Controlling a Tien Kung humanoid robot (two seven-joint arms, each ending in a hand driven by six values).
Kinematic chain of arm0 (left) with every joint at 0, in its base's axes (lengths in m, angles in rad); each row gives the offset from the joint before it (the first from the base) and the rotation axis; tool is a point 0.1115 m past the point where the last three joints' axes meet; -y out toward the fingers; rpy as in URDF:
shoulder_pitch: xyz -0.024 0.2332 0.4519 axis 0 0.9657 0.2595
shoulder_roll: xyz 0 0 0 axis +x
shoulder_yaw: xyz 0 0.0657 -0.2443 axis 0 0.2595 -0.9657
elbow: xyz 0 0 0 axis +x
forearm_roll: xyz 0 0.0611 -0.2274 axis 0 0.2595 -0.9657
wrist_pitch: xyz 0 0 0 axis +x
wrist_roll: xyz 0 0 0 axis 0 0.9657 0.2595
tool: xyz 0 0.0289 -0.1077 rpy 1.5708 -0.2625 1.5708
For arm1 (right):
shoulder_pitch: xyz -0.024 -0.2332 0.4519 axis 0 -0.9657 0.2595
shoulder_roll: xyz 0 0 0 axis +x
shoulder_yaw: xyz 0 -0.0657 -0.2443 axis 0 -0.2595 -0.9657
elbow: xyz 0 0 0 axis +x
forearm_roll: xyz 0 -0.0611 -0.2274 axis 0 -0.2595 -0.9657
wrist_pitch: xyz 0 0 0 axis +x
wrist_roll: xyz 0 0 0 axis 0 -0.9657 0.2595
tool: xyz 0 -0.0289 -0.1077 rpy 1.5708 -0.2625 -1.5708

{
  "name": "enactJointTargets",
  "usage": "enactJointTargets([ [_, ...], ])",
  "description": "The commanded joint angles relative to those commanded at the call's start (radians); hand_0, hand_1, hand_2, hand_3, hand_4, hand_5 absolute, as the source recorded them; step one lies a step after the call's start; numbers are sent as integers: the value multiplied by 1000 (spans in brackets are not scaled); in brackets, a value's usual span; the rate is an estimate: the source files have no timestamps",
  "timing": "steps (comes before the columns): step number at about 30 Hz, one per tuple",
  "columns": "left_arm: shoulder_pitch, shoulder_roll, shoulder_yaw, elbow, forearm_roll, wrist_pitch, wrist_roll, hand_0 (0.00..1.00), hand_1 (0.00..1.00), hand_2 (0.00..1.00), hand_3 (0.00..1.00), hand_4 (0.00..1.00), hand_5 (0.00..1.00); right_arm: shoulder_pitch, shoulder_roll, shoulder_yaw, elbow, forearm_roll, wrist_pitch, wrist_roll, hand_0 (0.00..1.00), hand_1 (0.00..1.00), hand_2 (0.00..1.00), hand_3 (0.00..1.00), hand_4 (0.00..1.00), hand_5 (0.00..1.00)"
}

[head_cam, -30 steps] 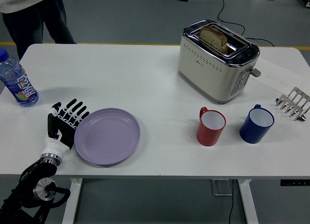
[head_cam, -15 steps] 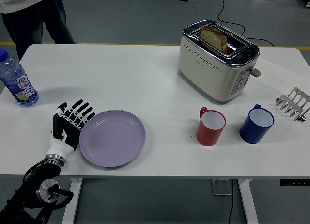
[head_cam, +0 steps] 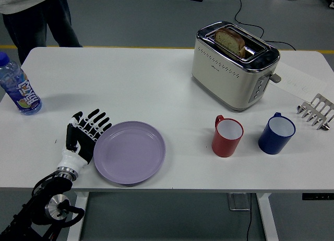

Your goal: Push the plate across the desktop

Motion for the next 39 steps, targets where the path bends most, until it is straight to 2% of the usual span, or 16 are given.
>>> enactJointTargets([
  [21, -9, 0, 76, -20, -15, 0, 3, 698, 723, 683, 652, 481, 998, 0, 0, 6, 0, -10, -2, -1, 602, 556, 676, 655, 404, 609],
  [32, -25, 0, 79, -23, -21, 1, 0, 697, 722, 681, 651, 480, 998, 1, 0, 10, 1, -15, -3, -3, 602, 555, 674, 655, 405, 607],
  [39, -42, 0, 55, -34, -23, 4, -1, 697, 722, 681, 649, 478, 998, 1, 0, 8, 2, -11, -4, -2, 602, 556, 674, 654, 406, 607],
])
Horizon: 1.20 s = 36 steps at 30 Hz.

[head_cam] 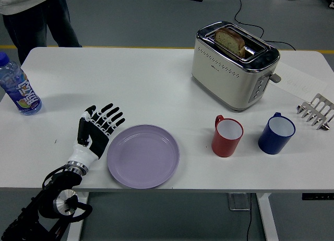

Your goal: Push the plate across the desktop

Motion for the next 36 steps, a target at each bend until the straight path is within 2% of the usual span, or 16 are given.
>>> enactJointTargets([
  [7, -14, 0, -49, -17, 16, 7, 10, 697, 718, 680, 648, 476, 998, -3, -1, -12, 1, 14, 2, 3, 602, 555, 674, 654, 405, 608],
  [10, -16, 21, -81, -39, 55, 11, 35, 710, 722, 686, 654, 474, 998, -5, -4, -32, 2, 39, 7, 9, 602, 555, 674, 655, 407, 605],
  [16, -9, 115, -187, -65, 54, -2, 86, 720, 723, 691, 663, 474, 998, -6, -7, -49, 4, 64, 12, 16, 602, 555, 673, 655, 406, 605],
  [18, -6, 130, -206, -68, 50, -3, 92, 720, 723, 691, 663, 474, 998, -6, -7, -52, 4, 68, 12, 17, 602, 555, 673, 655, 406, 605],
  [20, 1, 165, -241, -72, 44, -5, 101, 729, 723, 694, 671, 477, 998, -6, -8, -58, 4, 78, 15, 20, 603, 555, 671, 654, 407, 606],
  [21, 2, 173, -247, -72, 43, -5, 102, 729, 723, 694, 671, 477, 998, -6, -8, -59, 4, 80, 15, 20, 603, 555, 671, 654, 407, 606],
  [27, 6, 262, -329, -54, 26, 1, 111, 728, 723, 695, 670, 478, 998, -8, -7, -66, 4, 96, 18, 23, 603, 555, 671, 654, 408, 607],
  [31, 1, 293, -363, -36, 15, 3, 111, 728, 723, 695, 670, 478, 998, -8, -7, -68, 4, 100, 18, 23, 603, 555, 671, 654, 408, 607],
  [36, -9, 317, -399, -16, -1, -1, 113, 724, 720, 690, 670, 486, 998, -7, -6, -69, 4, 103, 19, 24, 603, 555, 671, 654, 406, 608],
])
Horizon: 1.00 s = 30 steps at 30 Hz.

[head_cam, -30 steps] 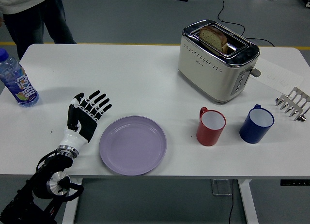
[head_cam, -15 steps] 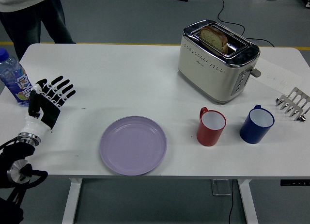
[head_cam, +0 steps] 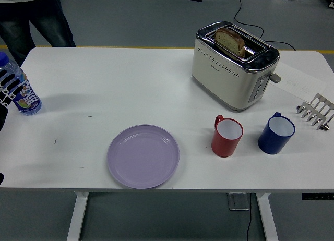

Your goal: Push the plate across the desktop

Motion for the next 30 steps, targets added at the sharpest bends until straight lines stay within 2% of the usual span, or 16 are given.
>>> enactJointTargets([
  [9, 11, 23, -39, 13, 24, 5, -6, 734, 726, 698, 673, 507, 998, 1, -1, -5, -1, 9, 2, 4, 602, 555, 671, 654, 406, 607],
  [13, 21, 21, -52, 10, 77, 26, -21, 734, 726, 698, 673, 507, 998, 1, -2, -6, -1, 9, 3, 5, 602, 555, 671, 654, 406, 607],
  [16, 30, 19, -57, 6, 163, 39, -27, 733, 725, 693, 669, 509, 998, 0, -2, -6, -2, 9, 4, 5, 602, 555, 671, 653, 407, 605],
  [21, 45, 14, -58, 2, 291, 28, -2, 735, 729, 698, 670, 512, 998, 1, -1, -8, -1, 13, 5, 6, 602, 554, 671, 654, 406, 604],
  [30, 59, 7, -61, -6, 348, 11, 33, 736, 731, 701, 671, 513, 998, 0, -2, -8, -1, 13, 6, 6, 602, 553, 670, 654, 407, 602],
])
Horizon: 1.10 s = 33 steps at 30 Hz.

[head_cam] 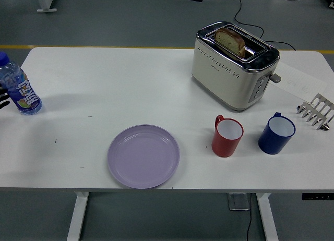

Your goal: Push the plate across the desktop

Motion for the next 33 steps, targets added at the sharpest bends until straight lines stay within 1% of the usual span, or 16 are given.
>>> enactJointTargets([
  [5, 12, -12, 6, -11, -12, -24, 20, 736, 737, 707, 673, 514, 998, -1, -1, -2, 0, 2, 1, 1, 602, 553, 669, 654, 407, 604],
  [9, 21, -24, 17, -23, -19, -27, 22, 739, 753, 720, 681, 514, 998, 0, -1, -3, 0, 5, 2, 3, 602, 553, 669, 655, 408, 605],
  [15, 33, -42, 36, -43, -36, -14, 15, 754, 760, 733, 687, 514, 998, 0, -2, -6, 0, 9, 3, 4, 602, 553, 669, 654, 407, 606],
  [19, 38, -51, 42, -45, -54, -7, 10, 754, 760, 733, 687, 514, 998, 0, -3, -8, 0, 11, 4, 5, 602, 553, 669, 654, 407, 606],
  [25, 40, -56, 50, -43, -78, 3, 6, 752, 760, 730, 687, 517, 998, -1, -3, -8, 0, 11, 3, 5, 602, 553, 669, 655, 407, 604],
  [27, 36, -57, 58, -40, -93, 17, 3, 746, 745, 714, 683, 519, 998, 0, -4, -6, -1, 8, 3, 4, 601, 553, 669, 656, 407, 604],
  [33, 30, -56, 65, -42, -90, 16, 4, 748, 748, 717, 683, 525, 998, 1, -4, -7, 0, 10, 3, 4, 601, 553, 669, 655, 406, 605],
])
